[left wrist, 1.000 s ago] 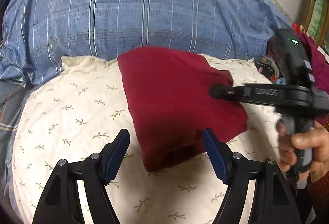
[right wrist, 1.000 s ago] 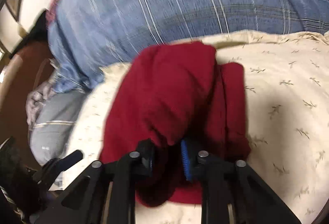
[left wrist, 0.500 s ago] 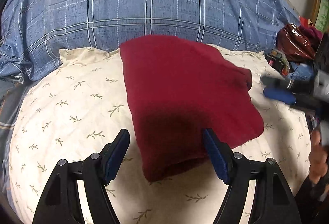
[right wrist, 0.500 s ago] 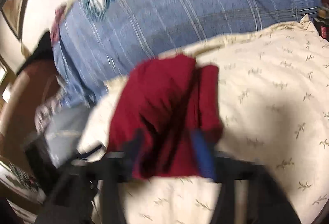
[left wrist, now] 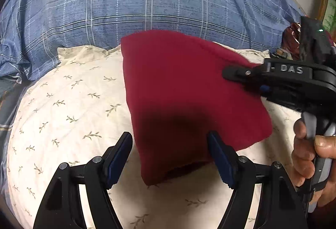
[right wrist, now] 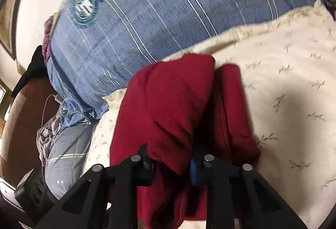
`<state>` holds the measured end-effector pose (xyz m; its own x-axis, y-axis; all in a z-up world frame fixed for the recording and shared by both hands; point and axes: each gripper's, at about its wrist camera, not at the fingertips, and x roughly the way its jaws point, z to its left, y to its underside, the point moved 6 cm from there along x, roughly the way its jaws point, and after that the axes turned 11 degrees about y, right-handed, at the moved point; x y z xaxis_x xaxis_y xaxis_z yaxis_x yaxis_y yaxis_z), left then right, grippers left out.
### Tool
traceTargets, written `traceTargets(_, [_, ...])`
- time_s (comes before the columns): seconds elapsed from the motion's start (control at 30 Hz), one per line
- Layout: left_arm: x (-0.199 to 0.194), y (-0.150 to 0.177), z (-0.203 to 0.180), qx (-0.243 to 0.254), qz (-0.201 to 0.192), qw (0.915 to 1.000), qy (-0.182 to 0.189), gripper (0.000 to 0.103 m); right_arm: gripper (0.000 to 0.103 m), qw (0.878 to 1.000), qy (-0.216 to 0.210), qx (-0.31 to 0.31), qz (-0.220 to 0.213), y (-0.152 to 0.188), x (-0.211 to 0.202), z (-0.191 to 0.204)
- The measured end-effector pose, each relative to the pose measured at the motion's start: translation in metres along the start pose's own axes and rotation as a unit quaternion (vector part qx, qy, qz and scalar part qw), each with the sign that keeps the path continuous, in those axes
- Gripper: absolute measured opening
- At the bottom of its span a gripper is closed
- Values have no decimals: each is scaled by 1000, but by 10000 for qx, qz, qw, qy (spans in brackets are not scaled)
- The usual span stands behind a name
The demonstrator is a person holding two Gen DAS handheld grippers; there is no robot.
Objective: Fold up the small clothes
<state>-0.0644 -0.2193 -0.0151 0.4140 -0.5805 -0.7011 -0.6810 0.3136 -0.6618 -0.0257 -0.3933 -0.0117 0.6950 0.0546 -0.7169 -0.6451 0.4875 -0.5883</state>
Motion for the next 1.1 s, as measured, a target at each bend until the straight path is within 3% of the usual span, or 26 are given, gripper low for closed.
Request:
traceTargets(0.1, [-5,0,-4,56,-31,9999,89,75,21,9992,244,-285,-139,4,-9,-2])
traceTargets(0.17, [-3,0,-5,96,-10,9999,82,75,21,9984,477,-294,56,10,5,-13])
traceTargets(0.23, [1,2,-5,89,113,9999,57,75,23,9985,439,-160,275,14,17,-22])
traceTargets(0.37, [-17,-2,-2,109,3,9999,73,73,39,9995,68,258,195,11,-5,-32])
traceTargets(0.43, [-27,-6,0,126,-121,9998,27,73,47,9994,234,235,-71,4,-22,-34])
traceTargets(0.57, [-35,-20,10,-43,-349,9994,-75,73,47,9976,444,-148,-514,-11,-36,-21])
traceTargets(0.7, [-17,-17,16,-224,-234,9994,-138,73,31,9924,1003,-695,-152,-11,11,-7])
traceTargets(0.77, [-1,-11,19,-232,-55,9993,-270,74,31,9909,1134,-728,21,-11,35,-10])
traceTargets(0.87, [10,-9,22,-313,-48,9991,-291,79,31,9884,1244,-868,-93,-18,47,-6])
traceTargets(1.07, [13,-15,20,-386,-85,9988,-278,81,35,9939,887,-646,-60,-17,21,-13])
traceTargets(1.1, [13,-14,21,-371,-93,9988,-290,81,40,9955,783,-514,-110,-16,13,-17])
